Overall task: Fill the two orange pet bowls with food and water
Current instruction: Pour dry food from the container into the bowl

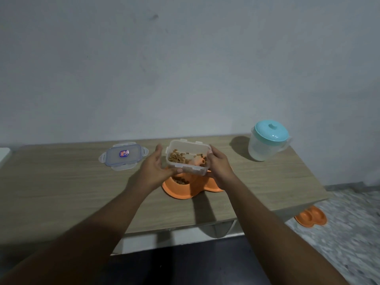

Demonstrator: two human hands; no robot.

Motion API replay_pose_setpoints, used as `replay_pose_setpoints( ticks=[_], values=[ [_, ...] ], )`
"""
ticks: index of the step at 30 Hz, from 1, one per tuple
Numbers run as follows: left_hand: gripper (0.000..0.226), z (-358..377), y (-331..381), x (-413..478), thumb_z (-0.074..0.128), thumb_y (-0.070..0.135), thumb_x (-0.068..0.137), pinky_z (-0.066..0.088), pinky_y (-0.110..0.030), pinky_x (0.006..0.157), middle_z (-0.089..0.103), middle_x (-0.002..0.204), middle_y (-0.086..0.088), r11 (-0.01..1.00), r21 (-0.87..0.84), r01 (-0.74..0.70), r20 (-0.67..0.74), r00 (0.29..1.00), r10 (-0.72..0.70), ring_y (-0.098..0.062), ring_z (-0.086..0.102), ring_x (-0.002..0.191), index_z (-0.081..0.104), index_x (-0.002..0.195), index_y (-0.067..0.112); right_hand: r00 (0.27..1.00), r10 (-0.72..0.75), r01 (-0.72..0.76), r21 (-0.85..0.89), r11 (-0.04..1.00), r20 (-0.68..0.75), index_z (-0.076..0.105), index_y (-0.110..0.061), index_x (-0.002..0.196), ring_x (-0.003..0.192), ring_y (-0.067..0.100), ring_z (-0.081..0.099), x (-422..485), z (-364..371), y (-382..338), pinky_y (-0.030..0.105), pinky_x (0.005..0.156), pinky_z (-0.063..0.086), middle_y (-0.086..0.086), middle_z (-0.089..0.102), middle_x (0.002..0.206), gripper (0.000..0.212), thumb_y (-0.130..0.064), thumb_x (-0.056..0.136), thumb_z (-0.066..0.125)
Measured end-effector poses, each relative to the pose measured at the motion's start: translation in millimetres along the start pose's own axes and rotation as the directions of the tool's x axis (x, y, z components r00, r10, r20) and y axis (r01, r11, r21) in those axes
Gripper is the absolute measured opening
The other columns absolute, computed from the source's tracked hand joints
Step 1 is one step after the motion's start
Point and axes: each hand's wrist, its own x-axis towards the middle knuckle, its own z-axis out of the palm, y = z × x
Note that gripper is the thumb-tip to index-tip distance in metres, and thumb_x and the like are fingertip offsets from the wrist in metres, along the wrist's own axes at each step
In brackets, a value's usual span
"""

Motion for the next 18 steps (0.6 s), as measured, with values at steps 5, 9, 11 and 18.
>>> replay_pose_setpoints(
  ticks=[5,9,11,18],
  values=[
    [0.12,-36,-5,-6,0.096,0.013,0.054,0.057,-0.028,0.087,0.063,0.126,0.018,0.998,-0.056,-0.018,-0.024,1.0,0.016,-0.011,0.062,0.121,0.03,0.155,0.013,0.994,-0.066,0.074,-0.091,0.993,0.084,0.034,-0.024,0.149,0.128,0.022,0.051,-1,45,-3,0.046,0.108,0.043,0.0,0.045,0.147,0.047,-0.033,0.103,0.038],
    [0.104,-68,-16,-19,0.095,0.007,0.057,0.058,-0.017,0.078,0.068,0.114,0.008,0.995,-0.093,-0.031,-0.09,0.996,0.022,0.003,0.071,0.092,0.043,0.147,0.005,0.961,-0.244,0.272,-0.319,0.908,0.127,0.025,-0.01,0.153,0.133,0.014,0.041,-17,84,3,0.033,0.111,0.037,0.005,0.043,0.148,0.055,-0.036,0.105,0.032],
    [0.094,-93,-26,-26,0.087,-0.008,0.064,0.058,-0.016,0.076,0.068,0.11,0.006,0.996,-0.083,-0.036,-0.117,0.993,0.026,0.003,0.072,0.088,0.044,0.146,0.004,0.924,-0.322,0.376,-0.352,0.857,0.205,0.028,-0.011,0.152,0.13,0.012,0.046,-23,108,10,0.03,0.108,0.04,0.001,0.048,0.144,0.053,-0.036,0.105,0.031],
    [0.127,-171,-68,-46,0.102,0.04,0.039,0.057,-0.052,0.093,0.07,0.127,0.0,0.998,-0.025,0.058,-0.133,0.989,-0.061,-0.018,0.07,0.112,0.043,0.149,0.019,0.813,-0.447,0.564,-0.317,0.762,0.373,0.038,-0.022,0.144,0.109,0.002,0.059,-32,171,34,0.011,0.089,0.047,-0.004,0.06,0.126,0.04,-0.022,0.105,0.035]
  ],
)
